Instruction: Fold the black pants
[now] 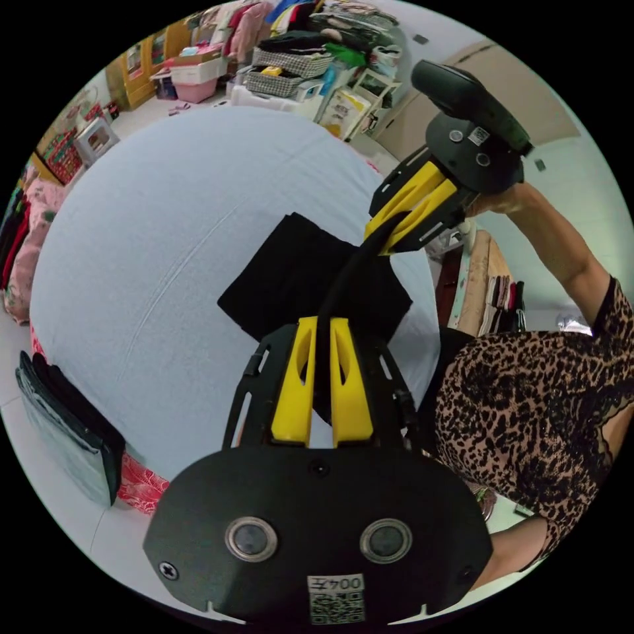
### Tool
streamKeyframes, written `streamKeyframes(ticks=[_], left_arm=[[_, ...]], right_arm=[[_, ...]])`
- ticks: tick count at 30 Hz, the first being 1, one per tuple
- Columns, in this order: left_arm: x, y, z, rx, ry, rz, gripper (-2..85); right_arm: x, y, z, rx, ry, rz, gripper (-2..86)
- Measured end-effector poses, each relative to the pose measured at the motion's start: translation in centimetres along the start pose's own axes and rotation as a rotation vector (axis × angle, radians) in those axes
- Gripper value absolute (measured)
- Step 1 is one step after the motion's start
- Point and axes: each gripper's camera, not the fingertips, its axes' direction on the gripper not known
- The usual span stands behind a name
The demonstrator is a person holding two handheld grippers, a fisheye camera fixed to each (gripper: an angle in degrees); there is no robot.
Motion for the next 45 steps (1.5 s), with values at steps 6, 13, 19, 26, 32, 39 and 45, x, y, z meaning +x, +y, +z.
streamKeyframes(ticks=[6, 13, 19, 26, 32, 39, 45], left_arm=[[-6.4, -1.7, 2.5, -0.005, 0.058, -0.083, 3.6], [-11.7, -1.2, 5.5, 0.029, 0.084, -0.215, 3.9], [-15.2, 3.3, 4.6, 0.167, 0.054, -0.367, 7.4], [-15.4, 14.5, 3.0, 0.394, 0.067, -0.468, 7.7], [-11.2, 26.6, 8.1, 0.429, 0.079, -0.523, 7.4], [-9.8, 36.9, 14.2, 0.537, 0.178, -0.672, 7.8], [-12.0, 38.7, 17.9, 0.618, 0.278, -0.708, 9.2]], right_arm=[[5.5, -3.3, -1.2, -0.058, -0.078, 0.029, 4.7], [9.9, -5.5, -2.0, -0.064, -0.124, 0.109, 7.6], [12.9, -2.9, -7.3, 0.123, -0.041, 0.322, 13.8], [5.9, 1.5, -7.6, 0.242, -0.204, 0.257, 15.2], [1.9, -0.1, -2.4, 0.07, -0.045, 0.296, 10.7], [2.8, -2.6, -2.7, -0.022, -0.027, 0.306, 9.3], [3.5, -3.6, -2.8, -0.031, -0.04, 0.317, 8.9]])
